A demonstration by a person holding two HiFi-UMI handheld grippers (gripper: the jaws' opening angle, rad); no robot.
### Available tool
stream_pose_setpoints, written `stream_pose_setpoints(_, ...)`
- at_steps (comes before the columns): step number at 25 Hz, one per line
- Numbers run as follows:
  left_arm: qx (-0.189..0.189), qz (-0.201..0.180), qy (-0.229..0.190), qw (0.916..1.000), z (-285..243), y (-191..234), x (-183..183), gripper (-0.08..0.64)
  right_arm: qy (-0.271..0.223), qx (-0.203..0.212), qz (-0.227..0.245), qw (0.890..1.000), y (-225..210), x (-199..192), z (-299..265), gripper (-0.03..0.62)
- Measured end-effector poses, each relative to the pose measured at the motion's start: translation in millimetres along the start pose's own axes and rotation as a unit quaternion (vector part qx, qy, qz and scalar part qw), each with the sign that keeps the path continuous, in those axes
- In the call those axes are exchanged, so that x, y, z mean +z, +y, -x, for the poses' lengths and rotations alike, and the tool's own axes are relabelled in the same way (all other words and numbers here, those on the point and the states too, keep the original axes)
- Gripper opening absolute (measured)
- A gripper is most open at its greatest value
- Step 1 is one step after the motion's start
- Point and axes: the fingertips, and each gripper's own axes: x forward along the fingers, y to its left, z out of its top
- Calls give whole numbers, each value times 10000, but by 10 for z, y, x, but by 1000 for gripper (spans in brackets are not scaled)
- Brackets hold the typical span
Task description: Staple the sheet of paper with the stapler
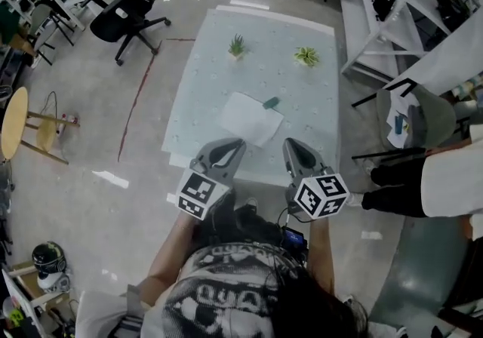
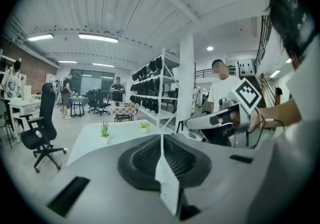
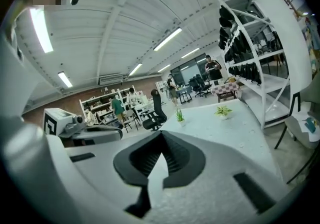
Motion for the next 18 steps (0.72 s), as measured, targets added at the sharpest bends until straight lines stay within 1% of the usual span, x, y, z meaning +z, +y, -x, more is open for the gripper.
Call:
stream_pose_setpoints(4, 119, -59, -29, 9999, 110, -231, 40, 12, -89, 168, 47, 9998, 98, -48, 219, -9)
stream_pose_setpoints(8, 176, -112, -9, 9998, 190, -388, 73, 12, -180, 234, 69, 9995, 134, -50, 380, -9)
stream_pose_setpoints(11, 123, -109, 60, 9998, 226, -499, 53, 12, -236, 237, 64, 9994, 166, -59, 483, -9)
stream_pose_setpoints(14, 40, -185, 135, 9997, 277, -540, 28, 12, -293, 256, 46, 9992, 243, -93, 505, -9)
stream_pose_setpoints(18, -116, -287, 78, 9995, 256, -572, 83, 12, -332, 168, 96, 9993, 258, -82, 510, -9)
